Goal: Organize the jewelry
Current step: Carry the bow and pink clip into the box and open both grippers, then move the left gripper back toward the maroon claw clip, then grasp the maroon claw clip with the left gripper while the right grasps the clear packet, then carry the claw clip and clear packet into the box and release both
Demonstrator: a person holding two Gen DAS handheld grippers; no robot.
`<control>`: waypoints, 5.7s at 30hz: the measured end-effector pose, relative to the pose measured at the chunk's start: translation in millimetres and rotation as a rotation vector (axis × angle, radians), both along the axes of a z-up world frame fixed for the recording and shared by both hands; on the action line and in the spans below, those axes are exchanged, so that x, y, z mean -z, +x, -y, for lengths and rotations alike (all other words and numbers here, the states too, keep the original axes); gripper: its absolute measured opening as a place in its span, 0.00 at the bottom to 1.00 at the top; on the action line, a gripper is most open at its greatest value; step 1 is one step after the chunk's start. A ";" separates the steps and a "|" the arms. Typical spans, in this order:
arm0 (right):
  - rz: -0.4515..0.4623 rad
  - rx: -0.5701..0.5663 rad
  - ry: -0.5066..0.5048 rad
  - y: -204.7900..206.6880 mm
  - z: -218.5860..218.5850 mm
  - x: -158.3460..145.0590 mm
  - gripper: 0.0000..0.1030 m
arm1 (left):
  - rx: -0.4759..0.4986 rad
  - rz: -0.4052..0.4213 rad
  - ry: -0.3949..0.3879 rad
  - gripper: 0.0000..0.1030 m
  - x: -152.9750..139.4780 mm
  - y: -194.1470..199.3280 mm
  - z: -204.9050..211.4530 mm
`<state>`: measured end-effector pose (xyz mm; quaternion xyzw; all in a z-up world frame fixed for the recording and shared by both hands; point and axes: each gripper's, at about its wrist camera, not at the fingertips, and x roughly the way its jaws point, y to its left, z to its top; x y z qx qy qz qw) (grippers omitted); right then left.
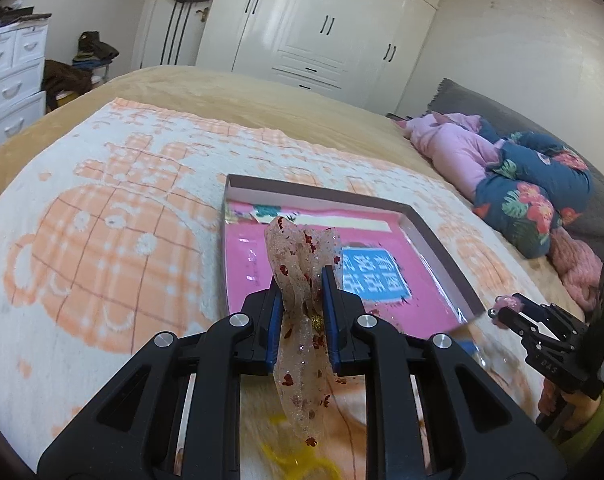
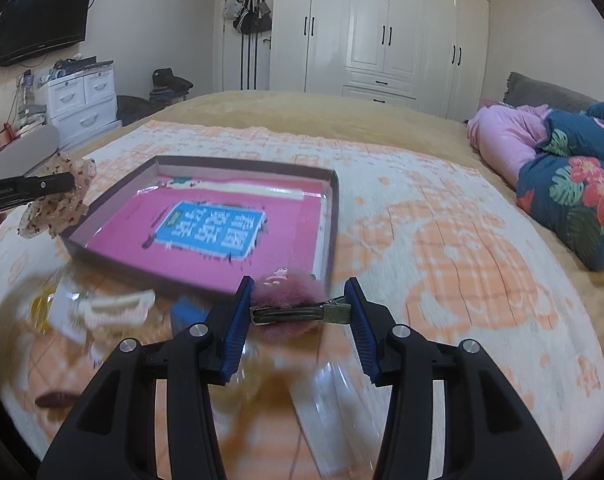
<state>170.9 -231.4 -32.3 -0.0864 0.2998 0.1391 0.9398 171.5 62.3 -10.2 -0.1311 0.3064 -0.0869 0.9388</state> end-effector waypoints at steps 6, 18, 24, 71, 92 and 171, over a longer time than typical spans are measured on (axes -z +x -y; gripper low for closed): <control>0.004 -0.012 -0.004 29.3 -21.2 -1.9 0.43 | -0.013 -0.018 0.010 0.11 3.1 23.5 -1.2; -0.107 -0.007 0.020 81.1 -44.9 20.5 0.43 | -0.018 -0.065 0.046 0.15 19.5 46.9 5.3; -0.140 0.022 0.040 87.4 -41.9 27.7 0.43 | -0.020 -0.073 0.048 0.21 23.6 46.5 3.8; 0.132 0.033 0.089 -70.6 23.4 -36.2 0.90 | -0.045 0.173 0.060 0.89 -41.0 -94.5 15.5; 0.035 0.049 0.010 -98.3 36.6 11.3 0.90 | 0.168 0.085 0.115 0.89 -0.1 -121.6 71.9; -0.068 -0.014 0.073 -63.7 26.9 6.4 0.37 | 0.376 -0.026 0.109 0.06 26.1 -99.8 106.4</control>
